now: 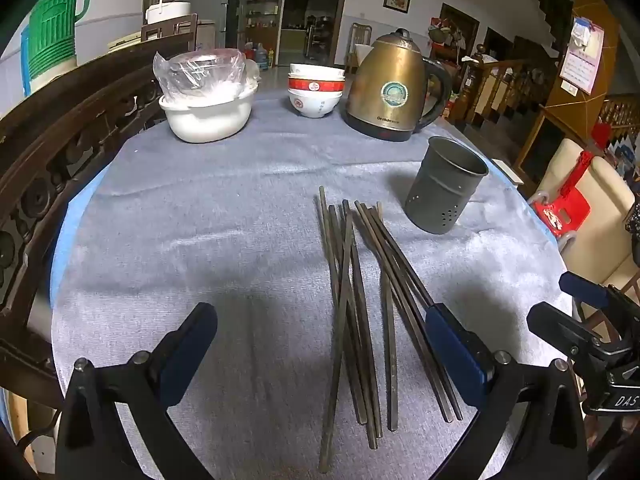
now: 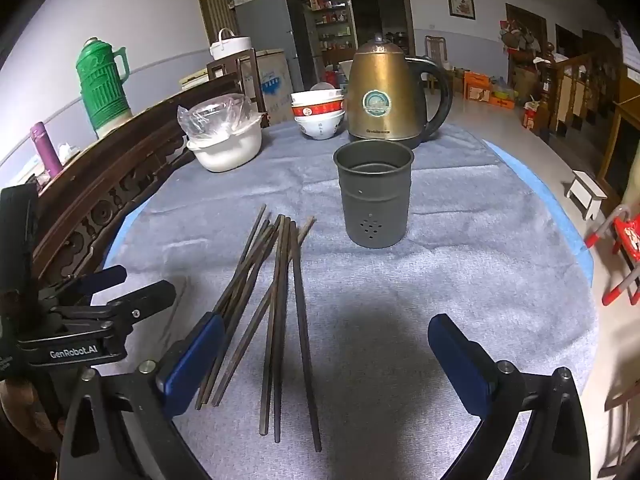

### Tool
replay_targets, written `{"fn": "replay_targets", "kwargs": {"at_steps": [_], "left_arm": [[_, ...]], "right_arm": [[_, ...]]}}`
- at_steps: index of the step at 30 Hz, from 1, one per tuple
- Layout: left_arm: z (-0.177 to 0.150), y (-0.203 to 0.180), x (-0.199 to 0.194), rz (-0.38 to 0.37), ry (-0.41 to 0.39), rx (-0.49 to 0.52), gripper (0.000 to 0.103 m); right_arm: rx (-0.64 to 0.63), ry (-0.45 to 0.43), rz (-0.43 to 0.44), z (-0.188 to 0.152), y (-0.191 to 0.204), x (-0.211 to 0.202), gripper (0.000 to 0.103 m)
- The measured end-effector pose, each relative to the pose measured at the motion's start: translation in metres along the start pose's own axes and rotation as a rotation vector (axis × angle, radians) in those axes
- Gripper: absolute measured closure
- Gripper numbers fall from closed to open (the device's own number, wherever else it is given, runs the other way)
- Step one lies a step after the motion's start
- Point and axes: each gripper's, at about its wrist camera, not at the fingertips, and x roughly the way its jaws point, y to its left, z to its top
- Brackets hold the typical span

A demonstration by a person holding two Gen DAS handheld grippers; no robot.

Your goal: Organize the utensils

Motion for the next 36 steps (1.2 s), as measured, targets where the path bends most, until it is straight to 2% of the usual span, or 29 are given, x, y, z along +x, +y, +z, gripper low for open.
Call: {"fn": "replay_targets", "kwargs": {"at_steps": [6,36], "left_arm": [[0.0017,-0.0017,0.0016,-0.001,0.007,0.002,0.0],[-0.0026,0.0073,-0.0046,-0.015,-0.001,-0.013,0.0]], "right_arm": [[-0.014,-0.009,-0.007,-0.0008,0.009,-0.0115,0.0],[-0.015,0.014,-0.022,-0.0025,0.0052,-0.0044,0.0]]}}
